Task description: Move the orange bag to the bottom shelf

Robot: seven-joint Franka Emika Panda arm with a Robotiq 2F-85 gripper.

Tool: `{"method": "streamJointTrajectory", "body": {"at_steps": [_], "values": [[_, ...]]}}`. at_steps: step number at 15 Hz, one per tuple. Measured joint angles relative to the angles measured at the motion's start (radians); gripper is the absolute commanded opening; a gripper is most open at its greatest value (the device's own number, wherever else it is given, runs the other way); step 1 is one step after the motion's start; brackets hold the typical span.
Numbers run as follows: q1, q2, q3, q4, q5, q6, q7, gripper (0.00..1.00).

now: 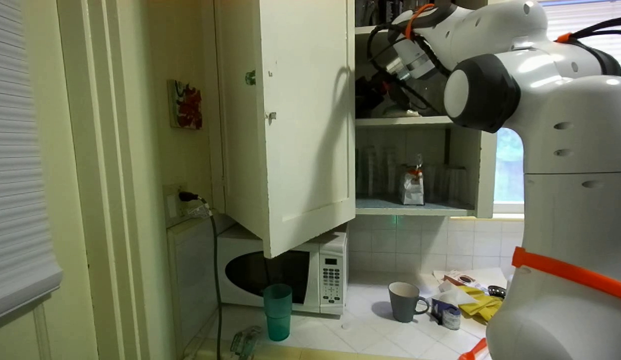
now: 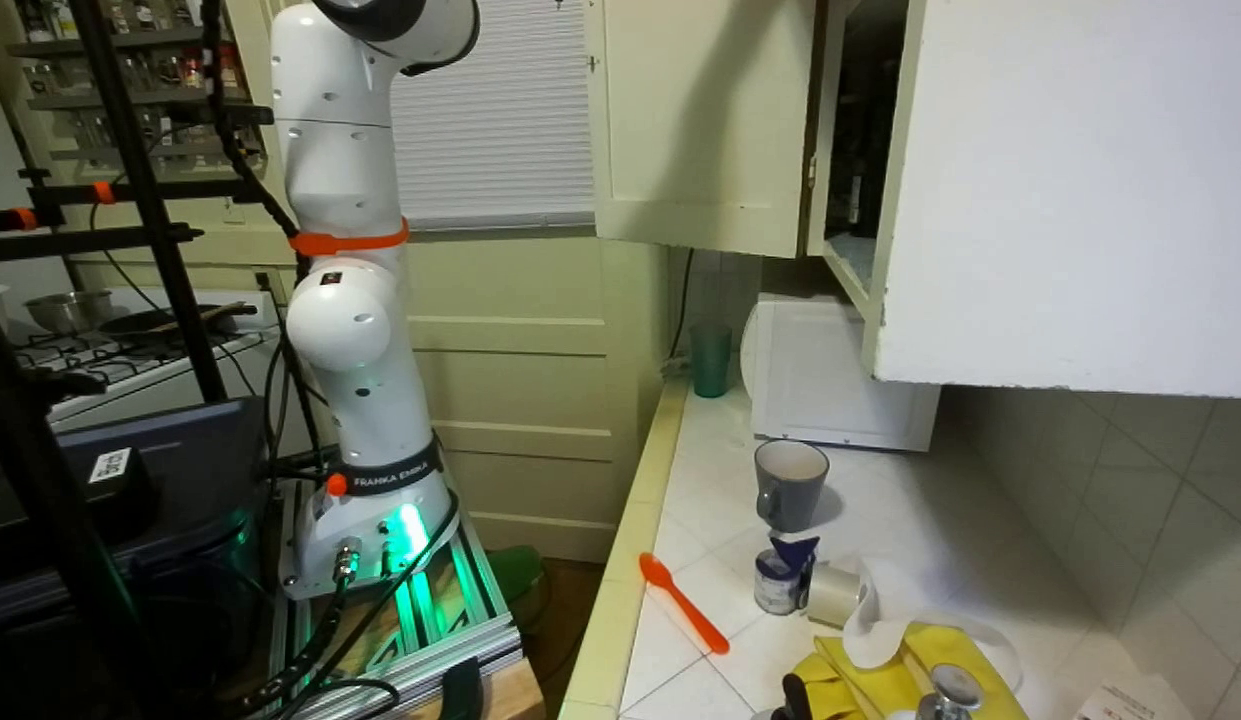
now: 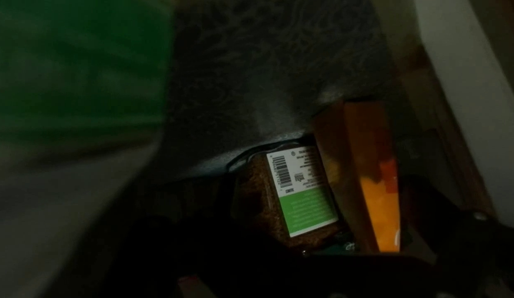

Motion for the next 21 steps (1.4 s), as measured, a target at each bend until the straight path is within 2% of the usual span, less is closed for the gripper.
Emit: {"method": "streamJointTrajectory", "body": {"at_steps": [10,21], "values": [[0.0,0.021,0.005,0.008,0.007,0.027,0.043,1.0],[-0.035,0.077,0.002,0.087,0.056,-0.083,0.094,1.0]]}}
